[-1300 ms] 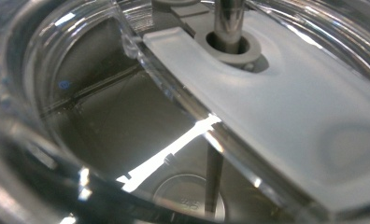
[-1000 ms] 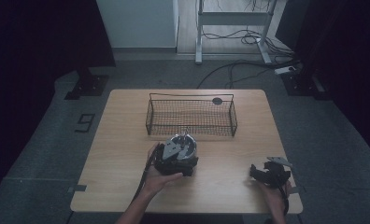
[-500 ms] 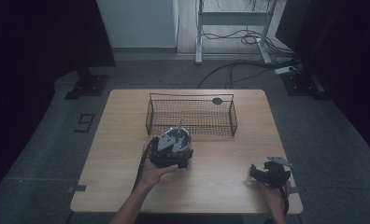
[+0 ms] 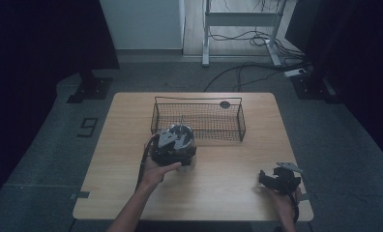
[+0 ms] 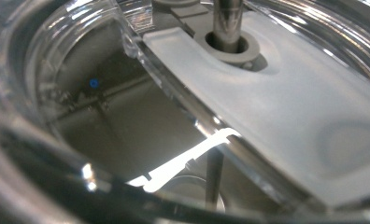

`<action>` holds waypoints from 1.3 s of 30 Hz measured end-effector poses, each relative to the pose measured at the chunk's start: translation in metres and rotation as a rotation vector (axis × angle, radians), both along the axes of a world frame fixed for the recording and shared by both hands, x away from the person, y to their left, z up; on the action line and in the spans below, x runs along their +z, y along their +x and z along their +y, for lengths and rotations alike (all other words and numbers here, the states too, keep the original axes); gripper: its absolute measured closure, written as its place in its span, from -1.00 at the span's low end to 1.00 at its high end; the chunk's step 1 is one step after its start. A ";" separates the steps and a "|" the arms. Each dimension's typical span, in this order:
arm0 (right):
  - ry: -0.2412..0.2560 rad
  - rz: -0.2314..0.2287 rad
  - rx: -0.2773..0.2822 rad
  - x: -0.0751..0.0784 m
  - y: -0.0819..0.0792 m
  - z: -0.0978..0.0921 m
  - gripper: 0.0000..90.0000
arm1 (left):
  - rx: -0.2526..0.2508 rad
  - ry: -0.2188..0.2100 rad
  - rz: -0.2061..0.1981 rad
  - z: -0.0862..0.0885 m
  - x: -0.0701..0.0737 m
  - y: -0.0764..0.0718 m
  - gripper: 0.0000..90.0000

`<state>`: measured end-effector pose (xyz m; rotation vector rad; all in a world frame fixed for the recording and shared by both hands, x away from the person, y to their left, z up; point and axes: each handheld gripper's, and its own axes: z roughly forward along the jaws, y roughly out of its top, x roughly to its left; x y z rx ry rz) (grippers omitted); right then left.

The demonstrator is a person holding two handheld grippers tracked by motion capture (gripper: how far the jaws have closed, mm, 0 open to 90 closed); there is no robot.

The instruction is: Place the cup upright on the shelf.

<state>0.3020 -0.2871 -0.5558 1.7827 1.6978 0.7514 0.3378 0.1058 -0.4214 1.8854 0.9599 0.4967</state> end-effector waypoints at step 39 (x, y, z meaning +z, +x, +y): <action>0.001 -0.005 0.007 0.000 0.000 0.000 -0.84 | 0.058 -0.021 -0.017 0.001 0.024 0.048 -0.92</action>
